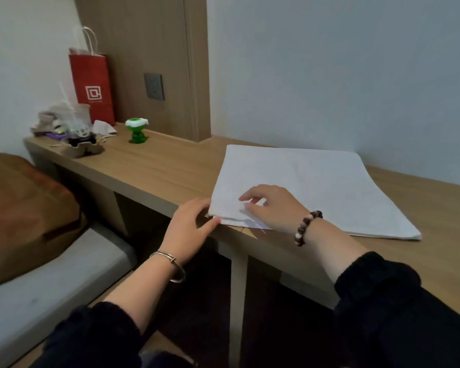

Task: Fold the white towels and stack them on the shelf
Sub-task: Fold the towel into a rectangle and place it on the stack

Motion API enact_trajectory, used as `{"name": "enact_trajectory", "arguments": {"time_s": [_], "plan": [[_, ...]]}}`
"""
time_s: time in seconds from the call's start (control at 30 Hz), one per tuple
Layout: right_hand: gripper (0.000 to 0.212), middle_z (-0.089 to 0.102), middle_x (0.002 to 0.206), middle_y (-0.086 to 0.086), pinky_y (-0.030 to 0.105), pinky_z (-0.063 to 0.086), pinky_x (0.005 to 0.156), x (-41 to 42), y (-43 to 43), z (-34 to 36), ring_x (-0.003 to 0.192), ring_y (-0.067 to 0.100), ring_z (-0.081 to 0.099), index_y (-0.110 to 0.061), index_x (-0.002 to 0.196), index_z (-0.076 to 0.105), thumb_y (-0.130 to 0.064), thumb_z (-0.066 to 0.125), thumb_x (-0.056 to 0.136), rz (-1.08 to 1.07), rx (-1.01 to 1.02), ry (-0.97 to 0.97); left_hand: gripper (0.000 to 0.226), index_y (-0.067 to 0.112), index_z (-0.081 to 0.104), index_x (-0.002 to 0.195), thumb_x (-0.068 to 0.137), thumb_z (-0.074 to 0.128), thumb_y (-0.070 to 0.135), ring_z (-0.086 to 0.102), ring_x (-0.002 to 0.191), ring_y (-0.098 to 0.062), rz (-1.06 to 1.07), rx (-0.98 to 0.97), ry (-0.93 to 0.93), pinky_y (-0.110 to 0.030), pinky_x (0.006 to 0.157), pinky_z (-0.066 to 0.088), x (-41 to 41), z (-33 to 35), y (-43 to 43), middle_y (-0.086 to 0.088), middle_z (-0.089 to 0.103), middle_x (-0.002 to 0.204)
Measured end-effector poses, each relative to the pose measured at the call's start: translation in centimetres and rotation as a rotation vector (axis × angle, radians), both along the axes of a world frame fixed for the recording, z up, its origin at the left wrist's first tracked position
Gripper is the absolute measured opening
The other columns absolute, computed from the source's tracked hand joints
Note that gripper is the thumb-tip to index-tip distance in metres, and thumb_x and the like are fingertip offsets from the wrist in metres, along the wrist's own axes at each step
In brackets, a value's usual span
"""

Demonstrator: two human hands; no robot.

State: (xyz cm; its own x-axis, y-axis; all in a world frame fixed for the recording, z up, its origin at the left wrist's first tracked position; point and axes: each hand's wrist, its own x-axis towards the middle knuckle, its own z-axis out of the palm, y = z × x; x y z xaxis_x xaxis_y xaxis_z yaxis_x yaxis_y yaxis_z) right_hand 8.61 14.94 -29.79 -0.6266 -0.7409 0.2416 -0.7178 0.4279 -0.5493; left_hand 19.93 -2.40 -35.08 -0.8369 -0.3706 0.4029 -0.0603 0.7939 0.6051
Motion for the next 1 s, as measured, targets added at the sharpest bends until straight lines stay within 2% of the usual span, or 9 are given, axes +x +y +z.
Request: {"name": "enact_trajectory", "arguments": {"time_s": [0.1, 0.2, 0.4, 0.5, 0.6, 0.67, 0.73, 0.8, 1.0], "plan": [[0.014, 0.061, 0.099, -0.009, 0.016, 0.039, 0.073, 0.3, -2.3, -0.5, 0.09, 0.005, 0.053, -0.025, 0.099, 0.071, -0.03, 0.065, 0.087, 0.058, 0.026, 0.007, 0.052, 0.022, 0.055, 0.129, 0.081, 0.073, 0.025, 0.05, 0.111, 0.006, -0.013, 0.273, 0.048, -0.003, 0.093, 0.035, 0.2, -0.6, -0.7, 0.007, 0.055, 0.129], [0.02, 0.06, 0.099, -0.01, 0.012, 0.037, 0.07, -0.2, -2.9, -0.9, 0.089, 0.004, 0.052, -0.028, 0.098, 0.071, -0.037, 0.071, 0.081, 0.081, 0.054, 0.058, 0.051, 0.036, 0.055, 0.122, 0.077, 0.076, 0.028, 0.045, 0.107, 0.018, -0.045, 0.303, 0.091, 0.006, 0.082, 0.032, 0.0, -1.1, -0.5, 0.013, 0.053, 0.124], [0.021, 0.063, 0.093, -0.011, 0.015, 0.042, 0.069, -0.7, -3.2, -1.6, 0.082, 0.003, 0.055, -0.027, 0.092, 0.073, -0.043, 0.07, 0.079, 0.094, -0.019, 0.123, 0.05, 0.049, 0.05, 0.112, 0.075, 0.077, 0.03, 0.047, 0.104, 0.018, -0.043, 0.37, 0.134, 0.005, 0.082, 0.035, -0.5, -1.6, -0.3, 0.017, 0.047, 0.121], [0.016, 0.061, 0.08, -0.012, 0.024, 0.039, 0.065, -0.7, -3.3, -1.6, 0.073, 0.004, 0.054, -0.019, 0.083, 0.075, -0.031, 0.065, 0.087, 0.077, -0.055, 0.149, 0.055, 0.054, 0.046, 0.107, 0.073, 0.079, 0.027, 0.049, 0.108, 0.014, -0.031, 0.413, 0.159, 0.007, 0.083, 0.031, -0.8, -1.8, -0.1, 0.018, 0.049, 0.121], [0.03, 0.066, 0.074, -0.007, 0.023, 0.041, 0.062, -0.3, -2.9, -1.0, 0.071, 0.008, 0.057, -0.013, 0.072, 0.072, -0.038, 0.063, 0.086, 0.072, -0.21, 0.033, 0.058, 0.058, 0.041, 0.111, 0.075, 0.077, 0.029, 0.039, 0.123, 0.005, -0.034, 0.4, 0.166, -0.006, 0.094, 0.025, -1.0, -2.0, 0.1, 0.034, 0.058, 0.112], [0.028, 0.067, 0.071, -0.008, 0.016, 0.044, 0.061, 0.0, -2.4, -0.3, 0.07, 0.004, 0.059, -0.017, 0.069, 0.071, -0.041, 0.062, 0.08, 0.051, -0.353, -0.072, 0.057, 0.058, 0.041, 0.111, 0.076, 0.076, 0.031, 0.032, 0.124, 0.009, -0.034, 0.381, 0.179, -0.01, 0.094, 0.023, -1.0, -2.1, 0.1, 0.039, 0.059, 0.105], [0.016, 0.068, 0.071, -0.012, 0.01, 0.044, 0.06, -0.1, -2.0, 0.3, 0.068, -0.002, 0.059, -0.023, 0.07, 0.07, -0.027, 0.064, 0.084, 0.008, -0.448, -0.11, 0.057, 0.057, 0.04, 0.111, 0.076, 0.076, 0.031, 0.028, 0.122, 0.014, -0.029, 0.373, 0.187, -0.008, 0.093, 0.023, -1.1, -2.0, 0.0, 0.039, 0.06, 0.103], [0.016, 0.068, 0.073, -0.011, 0.008, 0.044, 0.061, -0.1, -1.7, 0.5, 0.069, -0.001, 0.059, -0.022, 0.073, 0.071, -0.014, 0.065, 0.085, -0.003, -0.493, -0.071, 0.057, 0.056, 0.04, 0.112, 0.076, 0.076, 0.031, 0.026, 0.121, 0.016, -0.028, 0.367, 0.188, -0.009, 0.093, 0.024, -1.1, -2.0, 0.0, 0.042, 0.059, 0.102], [0.013, 0.063, 0.073, -0.012, 0.015, 0.043, 0.067, 0.8, -2.1, -0.5, 0.071, 0.01, 0.058, -0.01, 0.082, 0.077, 0.0, 0.068, 0.081, 0.135, -0.223, 0.177, 0.055, 0.057, 0.039, 0.111, 0.077, 0.075, 0.033, 0.029, 0.12, 0.013, -0.024, 0.355, 0.192, -0.01, 0.092, 0.024, -0.9, -1.8, 0.0, 0.047, 0.056, 0.099]]}}
